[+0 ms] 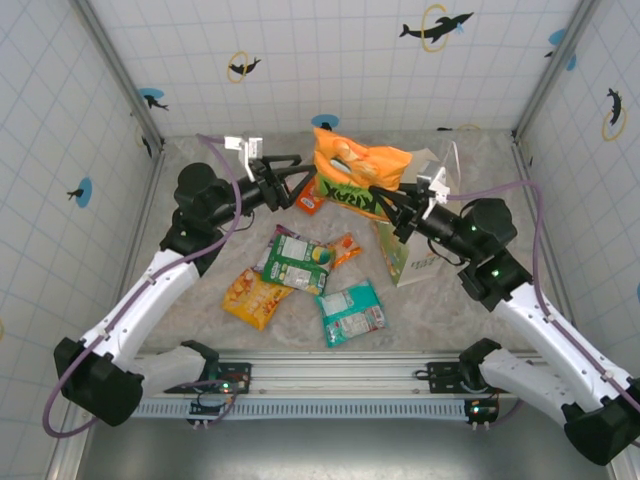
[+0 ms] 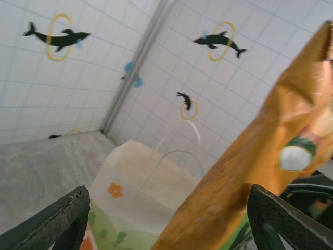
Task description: Place the snacks into the paper bag
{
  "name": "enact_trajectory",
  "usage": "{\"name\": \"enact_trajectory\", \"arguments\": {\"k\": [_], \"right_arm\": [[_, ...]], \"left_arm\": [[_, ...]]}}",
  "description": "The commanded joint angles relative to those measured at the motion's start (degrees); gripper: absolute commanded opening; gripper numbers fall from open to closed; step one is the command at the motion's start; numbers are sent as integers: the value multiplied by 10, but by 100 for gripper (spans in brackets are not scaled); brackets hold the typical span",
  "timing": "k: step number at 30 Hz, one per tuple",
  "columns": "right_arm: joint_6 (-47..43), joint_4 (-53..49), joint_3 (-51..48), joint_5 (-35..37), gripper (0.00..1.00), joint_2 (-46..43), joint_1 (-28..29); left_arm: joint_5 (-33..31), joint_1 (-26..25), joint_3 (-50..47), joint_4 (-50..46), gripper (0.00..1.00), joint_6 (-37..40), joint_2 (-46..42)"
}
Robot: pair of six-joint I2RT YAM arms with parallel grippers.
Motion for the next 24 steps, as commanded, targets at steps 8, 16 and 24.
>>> {"name": "enact_trajectory", "arguments": {"k": [8, 16, 24], "right_arm": [[-21, 72, -1, 98, 14, -32, -3], [-45, 60, 17, 190, 15, -60, -6], [-41, -36, 9, 384, 18, -119, -10]], "left_arm": [[-110, 0, -13, -35, 85, 2, -27], [-182, 0, -18, -87, 85, 7, -20], [-215, 0, -54, -128, 83, -3, 0]]}}
